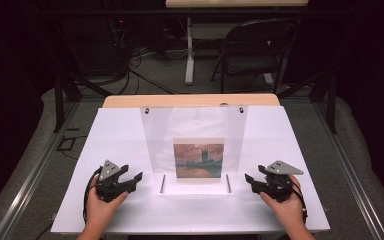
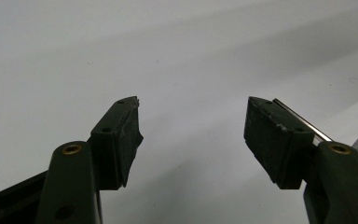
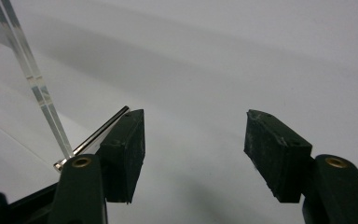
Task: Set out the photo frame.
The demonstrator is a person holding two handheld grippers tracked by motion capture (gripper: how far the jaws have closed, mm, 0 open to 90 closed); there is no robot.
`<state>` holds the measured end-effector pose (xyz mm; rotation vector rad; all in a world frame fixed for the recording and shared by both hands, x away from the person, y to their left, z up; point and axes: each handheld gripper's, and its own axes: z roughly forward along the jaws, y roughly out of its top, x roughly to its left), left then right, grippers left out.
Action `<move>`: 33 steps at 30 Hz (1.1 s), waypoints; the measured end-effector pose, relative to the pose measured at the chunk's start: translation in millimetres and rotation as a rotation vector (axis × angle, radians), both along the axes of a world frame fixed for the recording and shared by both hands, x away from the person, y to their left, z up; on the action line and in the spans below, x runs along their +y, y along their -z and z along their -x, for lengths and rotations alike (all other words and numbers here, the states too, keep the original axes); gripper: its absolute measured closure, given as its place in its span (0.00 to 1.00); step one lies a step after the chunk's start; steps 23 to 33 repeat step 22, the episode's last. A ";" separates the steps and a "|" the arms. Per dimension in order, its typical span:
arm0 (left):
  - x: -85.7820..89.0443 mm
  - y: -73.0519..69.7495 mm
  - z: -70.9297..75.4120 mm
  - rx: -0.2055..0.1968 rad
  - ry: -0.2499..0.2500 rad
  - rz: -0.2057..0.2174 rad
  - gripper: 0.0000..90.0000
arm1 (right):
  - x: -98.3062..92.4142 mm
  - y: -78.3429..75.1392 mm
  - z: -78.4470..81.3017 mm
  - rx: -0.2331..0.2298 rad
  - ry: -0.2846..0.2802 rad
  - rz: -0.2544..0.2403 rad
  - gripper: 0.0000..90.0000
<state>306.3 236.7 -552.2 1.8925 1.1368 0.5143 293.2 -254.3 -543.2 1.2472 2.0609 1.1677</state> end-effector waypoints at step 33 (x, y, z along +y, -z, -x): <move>1.6 0.4 -0.7 0.013 -0.003 0.013 0.40 | -2.4 1.4 -0.6 0.023 0.008 -0.009 0.42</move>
